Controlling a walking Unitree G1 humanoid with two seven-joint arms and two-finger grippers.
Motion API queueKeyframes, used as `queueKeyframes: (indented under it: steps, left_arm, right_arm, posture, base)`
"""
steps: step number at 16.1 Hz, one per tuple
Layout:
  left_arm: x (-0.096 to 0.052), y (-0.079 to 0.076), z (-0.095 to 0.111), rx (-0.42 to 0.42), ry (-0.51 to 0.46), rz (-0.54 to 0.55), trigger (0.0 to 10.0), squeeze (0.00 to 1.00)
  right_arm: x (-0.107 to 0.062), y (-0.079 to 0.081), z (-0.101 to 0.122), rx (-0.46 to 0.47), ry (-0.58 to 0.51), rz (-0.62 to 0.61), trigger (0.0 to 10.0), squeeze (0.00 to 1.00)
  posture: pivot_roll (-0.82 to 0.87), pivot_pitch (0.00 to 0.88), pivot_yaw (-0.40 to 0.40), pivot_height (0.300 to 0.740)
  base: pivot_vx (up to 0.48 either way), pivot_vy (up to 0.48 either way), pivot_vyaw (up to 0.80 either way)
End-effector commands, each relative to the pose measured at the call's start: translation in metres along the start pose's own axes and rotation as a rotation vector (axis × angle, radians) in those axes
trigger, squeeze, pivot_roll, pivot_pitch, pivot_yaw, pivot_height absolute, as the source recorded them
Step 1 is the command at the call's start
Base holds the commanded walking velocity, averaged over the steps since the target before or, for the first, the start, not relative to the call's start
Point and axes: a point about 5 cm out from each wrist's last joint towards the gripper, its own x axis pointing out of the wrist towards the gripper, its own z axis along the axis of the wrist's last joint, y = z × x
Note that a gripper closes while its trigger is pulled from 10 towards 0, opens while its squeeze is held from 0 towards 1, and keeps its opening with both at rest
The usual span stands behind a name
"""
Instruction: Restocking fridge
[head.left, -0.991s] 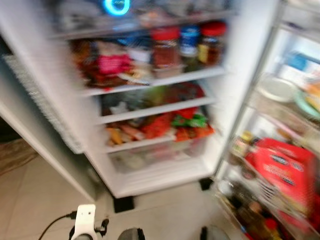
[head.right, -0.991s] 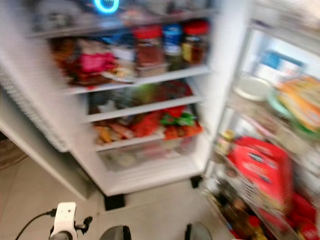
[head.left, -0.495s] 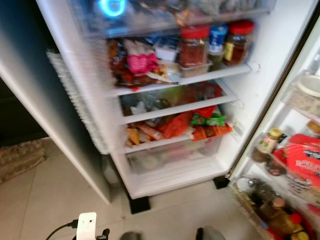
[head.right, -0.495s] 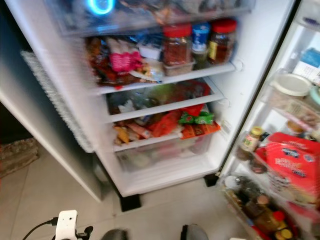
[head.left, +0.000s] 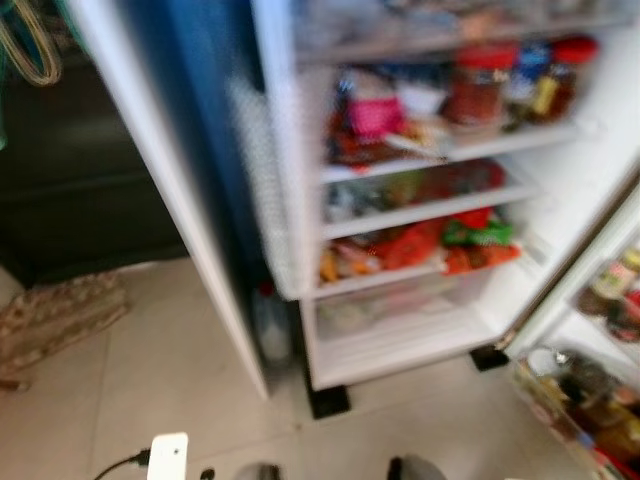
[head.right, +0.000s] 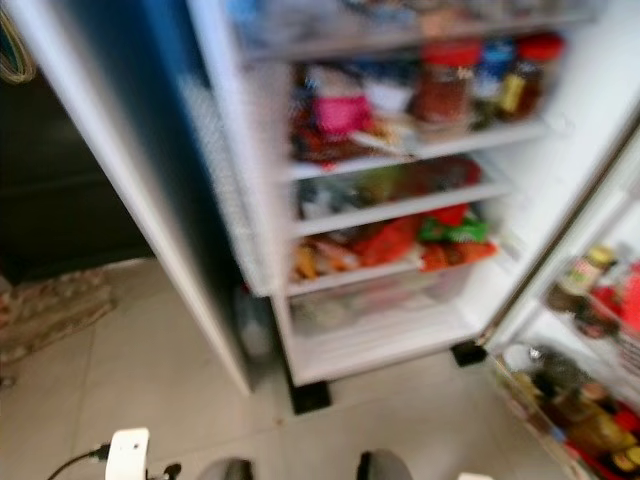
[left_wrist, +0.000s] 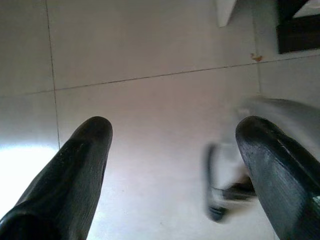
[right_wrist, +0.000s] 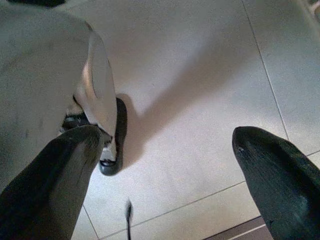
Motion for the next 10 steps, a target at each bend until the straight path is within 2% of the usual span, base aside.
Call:
queueKeyframes:
  steps: [1, 4, 6, 10]
  left_arm:
    - [-0.003, 0.007, -0.013, 0.002, 0.056, 0.020, 10.0, 0.00]
    - [-0.004, 0.006, -0.018, 0.006, 0.080, -0.016, 10.0, 0.00]
    - [-0.005, 0.008, -0.020, -0.002, 0.085, -0.018, 10.0, 0.00]
    - [-0.006, 0.013, -0.026, 0.011, 0.112, -0.024, 10.0, 0.00]
  right_arm:
    - [0.000, 0.003, -0.004, 0.009, 0.012, 0.006, 10.0, 0.00]
    - [-0.001, 0.002, -0.003, 0.013, 0.000, 0.007, 10.0, 0.00]
    - [-0.001, 0.002, -0.003, 0.017, -0.006, 0.001, 10.0, 0.00]
    - [0.000, 0.004, -0.004, 0.021, -0.003, 0.002, 10.0, 0.00]
  posture:
    - [-0.07, 0.074, 0.006, 0.641]
    - [-0.06, 0.065, 0.004, 0.641]
    - [-0.06, 0.059, 0.007, 0.656]
    - [-0.07, 0.029, 0.021, 0.711]
  base:
    - [0.000, 0.319, 0.00]
    - [0.000, 0.000, 0.00]
    - [0.000, 0.000, 0.00]
    - [0.000, 0.000, 0.00]
